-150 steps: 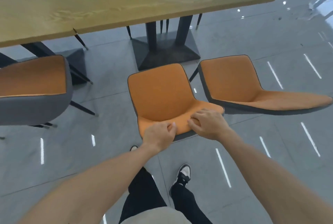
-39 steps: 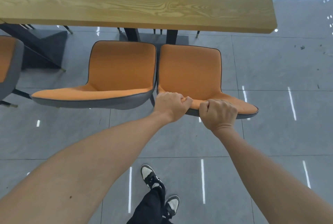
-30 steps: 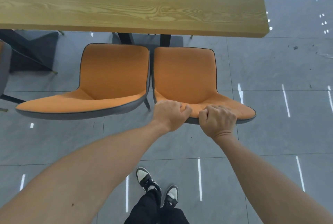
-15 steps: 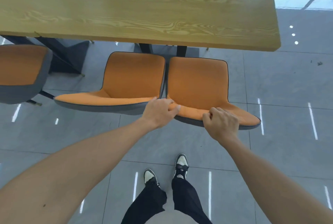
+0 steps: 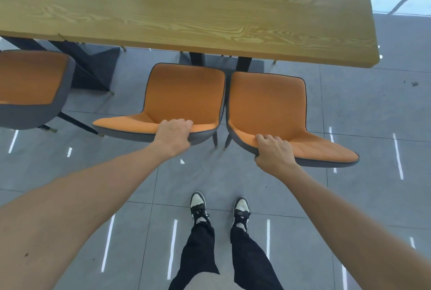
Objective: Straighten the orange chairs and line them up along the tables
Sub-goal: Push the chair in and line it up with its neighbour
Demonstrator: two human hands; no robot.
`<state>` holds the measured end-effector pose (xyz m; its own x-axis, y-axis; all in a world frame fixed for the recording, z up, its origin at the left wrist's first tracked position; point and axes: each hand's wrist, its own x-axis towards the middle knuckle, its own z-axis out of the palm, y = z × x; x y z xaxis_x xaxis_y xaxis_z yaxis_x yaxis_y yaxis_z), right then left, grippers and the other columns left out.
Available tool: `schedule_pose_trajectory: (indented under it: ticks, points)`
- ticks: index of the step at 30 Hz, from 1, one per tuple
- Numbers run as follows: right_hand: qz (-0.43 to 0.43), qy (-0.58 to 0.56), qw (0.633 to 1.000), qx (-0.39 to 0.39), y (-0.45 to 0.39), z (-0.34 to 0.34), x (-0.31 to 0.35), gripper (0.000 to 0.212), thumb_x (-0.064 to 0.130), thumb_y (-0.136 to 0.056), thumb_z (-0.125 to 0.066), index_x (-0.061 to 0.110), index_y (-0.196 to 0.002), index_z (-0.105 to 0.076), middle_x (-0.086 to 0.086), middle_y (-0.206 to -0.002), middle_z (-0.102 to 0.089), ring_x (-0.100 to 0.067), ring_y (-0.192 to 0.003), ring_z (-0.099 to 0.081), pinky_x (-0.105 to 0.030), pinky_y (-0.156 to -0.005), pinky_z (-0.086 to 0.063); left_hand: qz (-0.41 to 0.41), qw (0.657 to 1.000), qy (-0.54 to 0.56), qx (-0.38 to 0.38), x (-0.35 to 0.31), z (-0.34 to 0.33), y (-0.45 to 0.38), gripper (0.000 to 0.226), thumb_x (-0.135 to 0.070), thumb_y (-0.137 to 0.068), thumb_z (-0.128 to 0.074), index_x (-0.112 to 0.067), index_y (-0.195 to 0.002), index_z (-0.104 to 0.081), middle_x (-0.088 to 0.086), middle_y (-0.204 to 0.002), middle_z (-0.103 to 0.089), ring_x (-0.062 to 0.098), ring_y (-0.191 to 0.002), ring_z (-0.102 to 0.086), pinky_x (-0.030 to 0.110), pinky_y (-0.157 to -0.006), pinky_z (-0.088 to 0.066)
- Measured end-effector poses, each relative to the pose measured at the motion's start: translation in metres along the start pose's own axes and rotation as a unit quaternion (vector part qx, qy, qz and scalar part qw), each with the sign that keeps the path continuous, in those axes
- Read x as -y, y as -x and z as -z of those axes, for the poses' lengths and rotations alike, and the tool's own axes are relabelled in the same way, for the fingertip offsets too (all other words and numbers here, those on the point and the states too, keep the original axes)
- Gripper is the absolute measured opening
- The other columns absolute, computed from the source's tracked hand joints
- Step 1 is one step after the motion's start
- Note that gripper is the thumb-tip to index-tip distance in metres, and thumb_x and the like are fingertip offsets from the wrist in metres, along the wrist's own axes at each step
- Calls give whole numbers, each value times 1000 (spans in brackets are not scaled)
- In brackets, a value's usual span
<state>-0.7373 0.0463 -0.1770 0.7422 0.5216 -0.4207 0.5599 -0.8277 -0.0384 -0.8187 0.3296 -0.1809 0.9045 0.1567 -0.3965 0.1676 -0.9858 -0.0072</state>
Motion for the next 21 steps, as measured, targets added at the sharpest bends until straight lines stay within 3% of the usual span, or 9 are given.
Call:
schedule_pose_trajectory:
  ticks: [4, 12, 18, 21]
  points:
    - [4, -5, 1000, -8, -6, -1, 2, 18, 29, -83, -57, 18, -97, -54, -1, -87, -62, -29, -83, -62, -34, -61, -39, -25, 999, 3, -35, 2, -5, -3, 19, -32, -81, -64, -24, -99, -64, -4, -90, -68, 24, -82, -65, 33, -66, -38]
    - [27, 35, 998, -42, -5, -6, 2, 18, 30, -74, -54, 21, -84, -65, 3, -76, -67, -26, -70, -64, -30, -55, -33, -70, 995, 21, -65, 8, -10, -3, 12, -30, -78, -60, -26, -86, -68, -7, -79, -68, 22, -73, -65, 30, -57, -36]
    - [32, 16, 998, -55, -3, -6, 6, 7, 26, -67, -53, 19, -69, -55, 1, -65, -64, -26, -55, -49, -30, -51, -28, -92, 991, 37, -85, -3, -12, -1, 14, -24, -72, -59, -24, -82, -68, -4, -74, -69, 25, -70, -65, 30, -55, -34]
    - [40, 14, 996, -77, -4, -10, 4, 12, 27, -63, -48, 18, -66, -55, 1, -60, -61, -26, -51, -43, -29, -49, -25, -99, 990, 44, -95, -3, -15, -2, 21, -24, -69, -57, -25, -86, -70, -5, -74, -70, 24, -71, -66, 30, -55, -39]
